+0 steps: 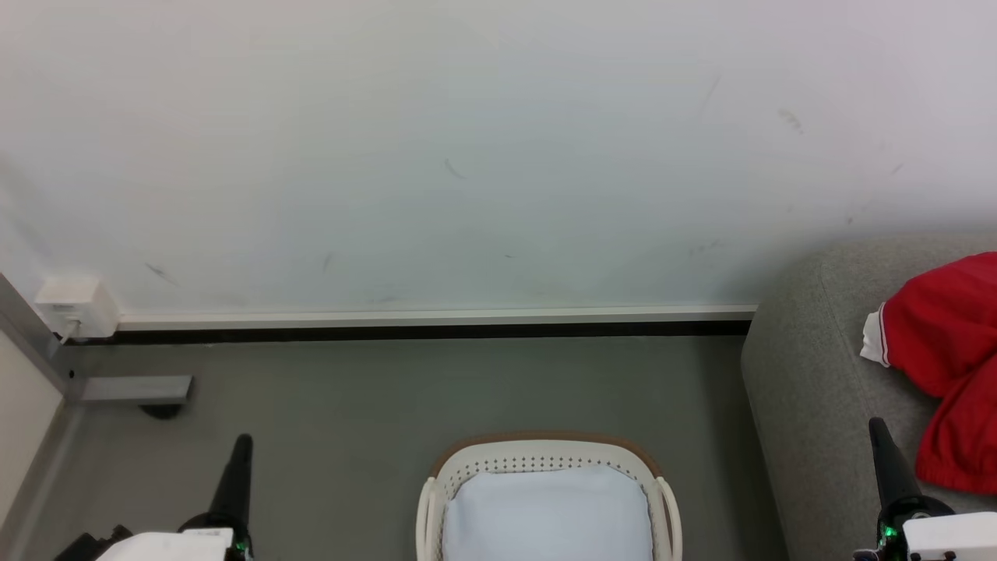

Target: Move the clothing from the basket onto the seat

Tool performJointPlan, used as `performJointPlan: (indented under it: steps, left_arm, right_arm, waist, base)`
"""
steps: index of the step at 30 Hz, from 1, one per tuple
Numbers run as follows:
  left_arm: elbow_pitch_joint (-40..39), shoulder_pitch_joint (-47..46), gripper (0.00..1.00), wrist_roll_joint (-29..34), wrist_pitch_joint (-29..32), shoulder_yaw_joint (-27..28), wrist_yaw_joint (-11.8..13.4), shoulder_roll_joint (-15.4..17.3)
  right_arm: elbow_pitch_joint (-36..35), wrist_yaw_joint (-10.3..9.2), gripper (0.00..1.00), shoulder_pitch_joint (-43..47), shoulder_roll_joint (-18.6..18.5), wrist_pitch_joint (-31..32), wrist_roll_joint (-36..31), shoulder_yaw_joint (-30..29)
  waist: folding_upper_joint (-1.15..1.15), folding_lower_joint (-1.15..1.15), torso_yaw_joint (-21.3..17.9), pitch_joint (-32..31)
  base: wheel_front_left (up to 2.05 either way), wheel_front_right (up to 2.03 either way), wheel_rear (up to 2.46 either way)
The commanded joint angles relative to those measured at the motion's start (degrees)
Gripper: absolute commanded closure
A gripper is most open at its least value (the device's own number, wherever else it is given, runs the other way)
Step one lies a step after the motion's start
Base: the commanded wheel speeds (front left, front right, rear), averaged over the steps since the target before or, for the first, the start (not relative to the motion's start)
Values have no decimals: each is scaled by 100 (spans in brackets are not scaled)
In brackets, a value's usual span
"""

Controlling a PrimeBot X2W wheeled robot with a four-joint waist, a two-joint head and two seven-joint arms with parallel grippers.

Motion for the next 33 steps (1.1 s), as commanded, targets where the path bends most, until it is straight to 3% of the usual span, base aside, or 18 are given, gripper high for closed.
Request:
performJointPlan:
  steps: [1,33]
  left_arm:
    - [-38,-97,100,-113,52,18,-30,50]
    - [-62,-226,100,-1321,382,43,-64,58]
  right_arm:
    - [-46,-9,100,-69,3,32,130,-59]
    - [-67,-12,100,-125,80,346,1162,-382]
  waist:
    - [0,0,8,3]
    - [0,0,176,58]
  base:
    - [0,0,0]
    - [0,0,0]
